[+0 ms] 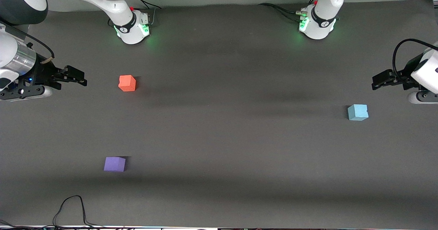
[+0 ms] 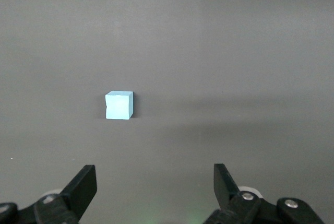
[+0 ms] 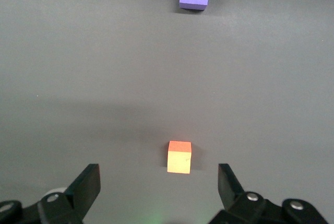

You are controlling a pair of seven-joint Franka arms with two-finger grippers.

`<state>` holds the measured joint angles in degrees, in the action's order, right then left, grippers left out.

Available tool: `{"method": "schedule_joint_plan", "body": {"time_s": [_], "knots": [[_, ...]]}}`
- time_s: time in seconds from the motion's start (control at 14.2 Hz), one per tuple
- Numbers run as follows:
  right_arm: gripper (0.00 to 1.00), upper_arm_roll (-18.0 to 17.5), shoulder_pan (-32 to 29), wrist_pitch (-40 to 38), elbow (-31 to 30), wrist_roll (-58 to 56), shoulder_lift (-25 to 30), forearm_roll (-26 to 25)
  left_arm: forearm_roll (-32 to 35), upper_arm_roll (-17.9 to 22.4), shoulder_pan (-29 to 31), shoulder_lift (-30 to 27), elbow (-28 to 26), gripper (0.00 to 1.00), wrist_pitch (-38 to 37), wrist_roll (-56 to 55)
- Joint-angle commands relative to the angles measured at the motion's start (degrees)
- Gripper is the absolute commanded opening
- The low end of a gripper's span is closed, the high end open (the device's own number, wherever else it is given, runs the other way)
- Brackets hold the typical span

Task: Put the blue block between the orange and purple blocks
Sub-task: 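Move the left gripper toward the light blue cube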

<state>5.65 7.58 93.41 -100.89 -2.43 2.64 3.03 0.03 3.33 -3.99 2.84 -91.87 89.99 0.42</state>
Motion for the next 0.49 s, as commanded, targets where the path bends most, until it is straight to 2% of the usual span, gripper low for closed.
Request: {"method": "schedule_joint_plan", "body": {"time_s": [0.0,0.42], "knots": [[1.0,0.4,0.5,-0.9,0.7,-0.7,0.0,-1.4,-0.6,1.0,-0.9,-0.9,-0.4,1.0,-0.6,-0.7],[1.0,0.5,0.5,-0.9,0.5,-0.6,-0.1,-1.4,-0.3,1.9,0.5,-1.4,-1.4,1.0,-1.0,2.7]]}}
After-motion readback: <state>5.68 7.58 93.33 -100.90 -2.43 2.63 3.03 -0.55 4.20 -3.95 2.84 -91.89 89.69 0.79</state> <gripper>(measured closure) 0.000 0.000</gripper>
